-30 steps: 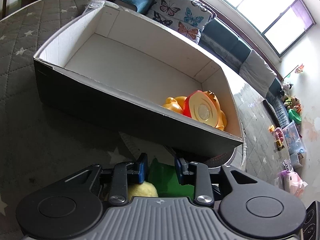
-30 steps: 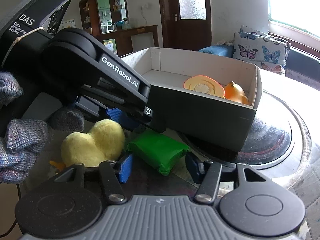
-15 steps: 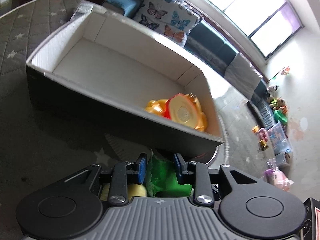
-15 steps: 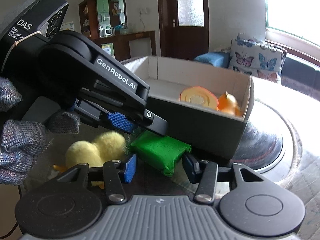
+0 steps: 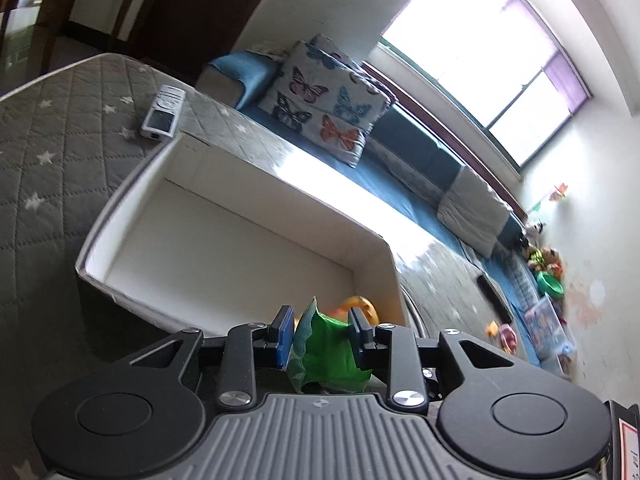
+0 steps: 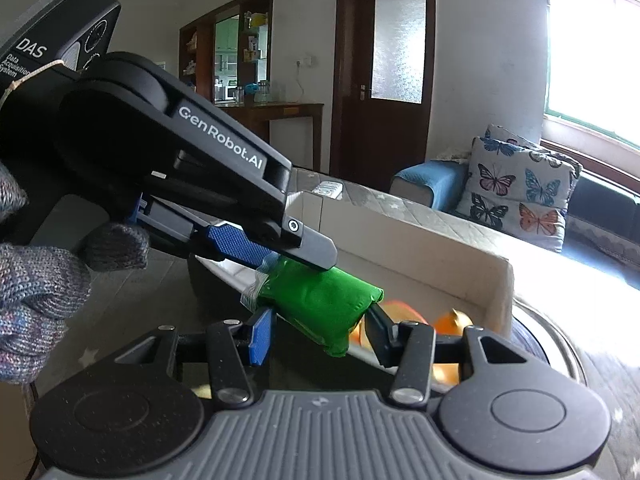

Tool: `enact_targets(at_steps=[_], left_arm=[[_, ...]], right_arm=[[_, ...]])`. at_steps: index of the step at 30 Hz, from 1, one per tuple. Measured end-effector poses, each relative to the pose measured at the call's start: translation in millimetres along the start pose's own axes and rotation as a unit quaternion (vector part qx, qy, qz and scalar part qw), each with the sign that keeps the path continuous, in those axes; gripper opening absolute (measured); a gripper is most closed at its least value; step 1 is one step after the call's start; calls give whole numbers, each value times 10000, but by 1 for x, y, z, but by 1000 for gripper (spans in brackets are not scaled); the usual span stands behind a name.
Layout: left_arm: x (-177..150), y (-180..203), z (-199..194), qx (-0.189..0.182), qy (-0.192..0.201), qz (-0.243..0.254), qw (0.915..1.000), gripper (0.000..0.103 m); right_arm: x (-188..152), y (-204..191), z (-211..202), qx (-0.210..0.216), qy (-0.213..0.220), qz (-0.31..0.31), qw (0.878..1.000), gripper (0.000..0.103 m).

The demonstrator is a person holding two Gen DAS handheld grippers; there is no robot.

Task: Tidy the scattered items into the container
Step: 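Carry the green pouch into the box and open the right gripper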

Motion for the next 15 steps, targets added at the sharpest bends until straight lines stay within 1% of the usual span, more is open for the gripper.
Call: enact_targets(at_steps=[8,15], left_arm=[[19,-30,14,237,-11,-253,9994,31],[21,-49,22,358,-76,-431,9984,31]], right_arm=[[9,-12,42,68,-206,3,9998,50],[12,-14,52,212,-246,124,9994,51]])
Point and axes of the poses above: each gripper's, at about its wrist camera, not at the fingertips, and z roughly the way its jaws point, y to its right, x to its top, the point moved 9 cm from there along z, roughly the way its jaws point, and after that the axes turned 3 degrees about -x, right-handed, at the moved point
